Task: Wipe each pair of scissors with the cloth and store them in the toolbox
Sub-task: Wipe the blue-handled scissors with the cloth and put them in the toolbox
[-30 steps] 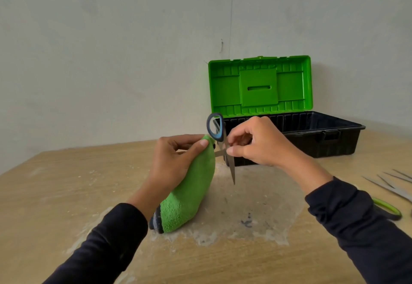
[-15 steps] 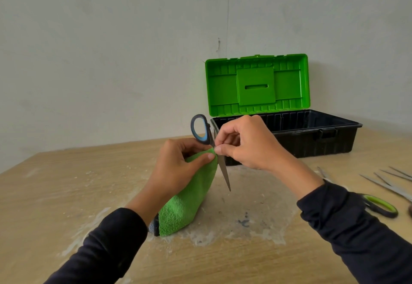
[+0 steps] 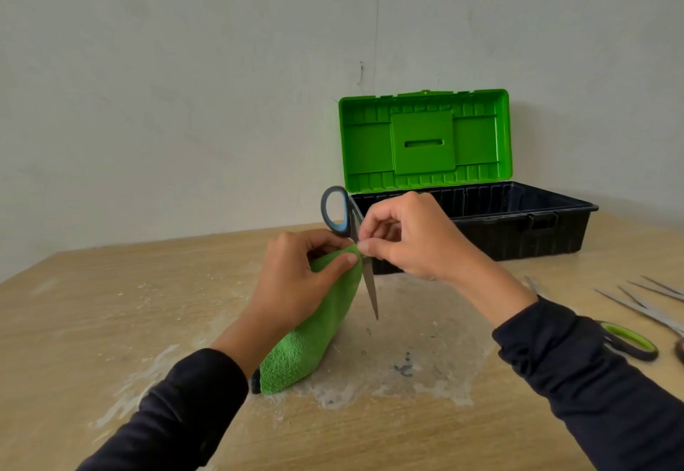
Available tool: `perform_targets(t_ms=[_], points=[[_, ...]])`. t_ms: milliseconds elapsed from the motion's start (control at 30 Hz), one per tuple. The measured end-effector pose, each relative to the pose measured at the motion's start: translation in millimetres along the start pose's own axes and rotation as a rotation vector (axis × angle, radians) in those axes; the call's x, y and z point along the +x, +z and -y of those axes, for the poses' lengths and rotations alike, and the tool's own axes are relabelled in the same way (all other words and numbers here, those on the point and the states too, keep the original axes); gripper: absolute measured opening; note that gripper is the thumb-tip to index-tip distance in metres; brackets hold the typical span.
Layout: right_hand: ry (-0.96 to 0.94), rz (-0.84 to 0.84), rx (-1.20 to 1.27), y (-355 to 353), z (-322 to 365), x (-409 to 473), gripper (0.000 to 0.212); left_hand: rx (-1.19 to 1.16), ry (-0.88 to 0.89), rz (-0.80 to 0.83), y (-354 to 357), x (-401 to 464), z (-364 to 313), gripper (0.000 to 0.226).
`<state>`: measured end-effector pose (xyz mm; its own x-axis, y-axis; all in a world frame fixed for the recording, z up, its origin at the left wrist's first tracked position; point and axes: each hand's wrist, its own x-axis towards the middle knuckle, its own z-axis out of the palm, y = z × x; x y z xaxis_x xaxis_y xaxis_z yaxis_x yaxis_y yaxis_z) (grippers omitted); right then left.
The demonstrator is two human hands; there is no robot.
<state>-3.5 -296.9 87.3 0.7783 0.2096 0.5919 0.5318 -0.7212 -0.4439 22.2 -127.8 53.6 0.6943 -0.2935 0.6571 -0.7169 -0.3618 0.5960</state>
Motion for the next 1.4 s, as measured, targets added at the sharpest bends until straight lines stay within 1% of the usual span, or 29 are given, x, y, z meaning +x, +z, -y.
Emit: perform_targets(t_ms=[133,233,500,633,767,833,933,1000,1100,1167,1233,1300,1400], points=[[0.017,-0.017,0.052,-1,-2,0,0.009,0.02,0.019,0.012,-1,1,2,0.008],[0.032,-0.018,0.075,-3,-4,0,0.01,0.031,0.015,0.013,-4,2,4,0.011],[0.081,-0.064,0.149,-16,-15,0,0.016,-0.072,-0.103,-0.055,-10,4,9,0.012],[0.103,-0.077,0.168,-22,-20,0,0.016,-0.079,-0.133,-0.068,-13,6,12,0.012],[0.174,-0.098,0.204,-19,-23,-1,0.016,-0.078,-0.153,-0.112,-18,6,16,0.012],[0.232,-0.134,0.239,-18,-25,-1,0.014,-0.054,-0.164,-0.153,-21,7,18,0.011],[0.327,-0.258,0.434,-16,-24,-1,0.011,0.01,-0.189,-0.186,-25,8,23,0.015],[0.402,-0.335,0.586,-10,-20,1,0.01,0.057,-0.181,-0.152,-23,7,24,0.021],[0.49,-0.38,0.801,2,-11,2,0.007,0.151,-0.134,-0.085,-14,4,20,0.032],[0.534,-0.408,0.952,6,-8,3,0.012,0.233,-0.101,-0.075,-9,3,17,0.037],[0.565,-0.431,1.072,7,-7,3,0.013,0.242,-0.093,-0.096,-5,1,15,0.041],[0.574,-0.449,1.113,7,-5,4,0.01,0.192,-0.125,-0.155,-3,0,12,0.042],[0.557,-0.495,1.162,8,-3,4,0.01,0.126,-0.171,-0.246,-1,-2,7,0.034]])
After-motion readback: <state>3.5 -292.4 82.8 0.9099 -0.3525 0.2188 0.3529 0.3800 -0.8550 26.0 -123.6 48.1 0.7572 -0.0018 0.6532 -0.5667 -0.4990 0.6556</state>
